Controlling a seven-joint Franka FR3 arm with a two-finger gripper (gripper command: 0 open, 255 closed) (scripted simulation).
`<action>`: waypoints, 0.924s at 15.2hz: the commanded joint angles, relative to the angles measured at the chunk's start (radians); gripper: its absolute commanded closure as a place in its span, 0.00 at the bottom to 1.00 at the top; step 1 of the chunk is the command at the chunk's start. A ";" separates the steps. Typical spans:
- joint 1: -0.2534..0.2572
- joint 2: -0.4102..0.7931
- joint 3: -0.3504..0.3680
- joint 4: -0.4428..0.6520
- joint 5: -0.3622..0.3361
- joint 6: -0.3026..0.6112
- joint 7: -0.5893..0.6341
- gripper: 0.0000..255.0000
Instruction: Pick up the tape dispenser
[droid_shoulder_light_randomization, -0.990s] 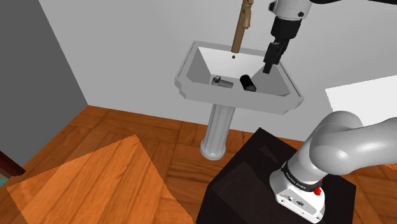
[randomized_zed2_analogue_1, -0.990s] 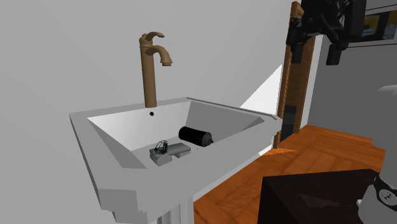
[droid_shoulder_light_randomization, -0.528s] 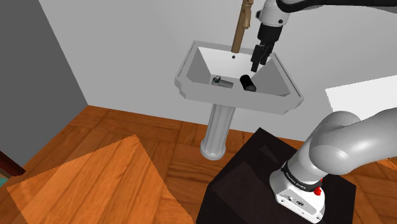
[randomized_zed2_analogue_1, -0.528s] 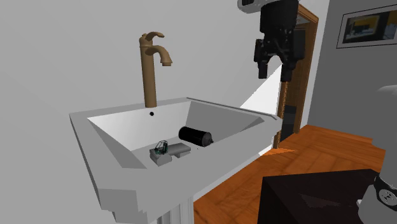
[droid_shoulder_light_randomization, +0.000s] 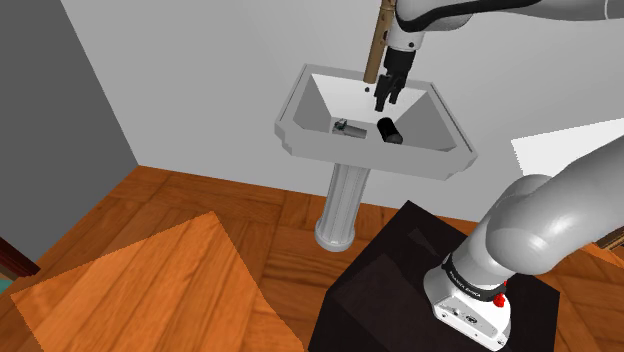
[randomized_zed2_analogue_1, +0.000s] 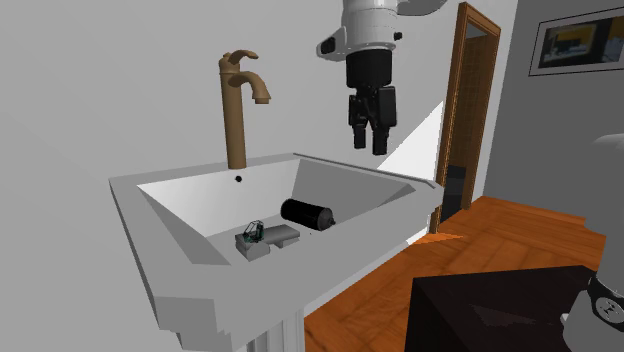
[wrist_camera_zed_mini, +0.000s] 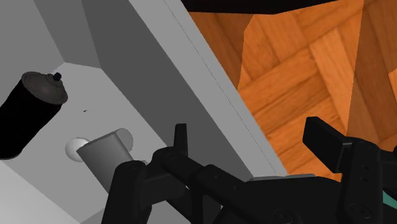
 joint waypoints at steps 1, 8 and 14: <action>-0.001 0.079 -0.029 0.041 0.026 0.033 -0.039 0.00; -0.024 0.375 -0.094 0.243 0.166 0.085 -0.179 0.00; -0.091 0.641 -0.098 0.478 0.303 0.065 -0.281 0.00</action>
